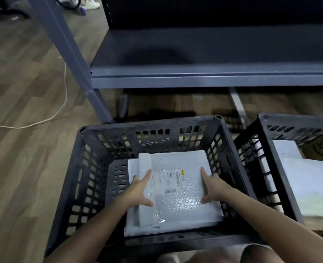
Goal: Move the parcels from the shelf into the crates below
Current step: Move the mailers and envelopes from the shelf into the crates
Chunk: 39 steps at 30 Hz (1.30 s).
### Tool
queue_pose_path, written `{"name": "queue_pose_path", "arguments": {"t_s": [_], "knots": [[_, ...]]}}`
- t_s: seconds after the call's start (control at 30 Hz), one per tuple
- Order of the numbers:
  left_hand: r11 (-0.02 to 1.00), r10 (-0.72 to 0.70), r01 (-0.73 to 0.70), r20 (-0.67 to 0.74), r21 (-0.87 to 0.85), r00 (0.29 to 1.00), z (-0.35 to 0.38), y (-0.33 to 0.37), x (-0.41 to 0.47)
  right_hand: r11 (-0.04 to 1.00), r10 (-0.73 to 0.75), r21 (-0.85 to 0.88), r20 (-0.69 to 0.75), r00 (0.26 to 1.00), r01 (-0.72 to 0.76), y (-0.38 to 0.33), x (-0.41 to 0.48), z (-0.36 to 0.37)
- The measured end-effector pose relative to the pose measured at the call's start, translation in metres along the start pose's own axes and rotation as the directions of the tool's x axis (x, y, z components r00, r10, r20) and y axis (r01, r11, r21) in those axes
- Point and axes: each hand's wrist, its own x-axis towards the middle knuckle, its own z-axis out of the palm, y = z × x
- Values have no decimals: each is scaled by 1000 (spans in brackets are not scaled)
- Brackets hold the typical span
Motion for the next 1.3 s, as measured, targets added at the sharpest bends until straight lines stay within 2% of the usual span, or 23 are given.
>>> {"name": "queue_pose_path", "arguments": {"t_s": [0.13,0.27,0.43,0.53,0.67,0.77,0.83,1.03,1.3], "knots": [[998,-36,38,-22,53,999,14,-3,18,999,24,-38,20,1000,-23,-2,19,10],[995,18,-12,-58,102,998,24,-2,34,992,64,-111,-28,998,-67,1,37,16],[977,19,-5,-67,213,998,30,-4,53,976,63,-206,-46,997,-71,-3,48,20],[934,20,1,-55,358,998,25,-7,58,938,-24,-348,-65,998,0,-4,50,17],[831,108,-47,-79,554,991,19,2,61,934,-168,-313,35,985,170,-6,57,13],[779,246,-227,48,584,968,22,15,67,913,-235,-322,81,969,249,-7,59,20],[731,265,-299,148,613,953,26,24,72,889,-252,-371,90,963,268,-7,60,25],[700,158,-270,225,661,961,36,32,89,877,-202,-417,131,971,239,-7,73,32],[716,114,-244,235,654,965,35,34,88,837,-95,-527,118,988,144,-20,72,38]]}}
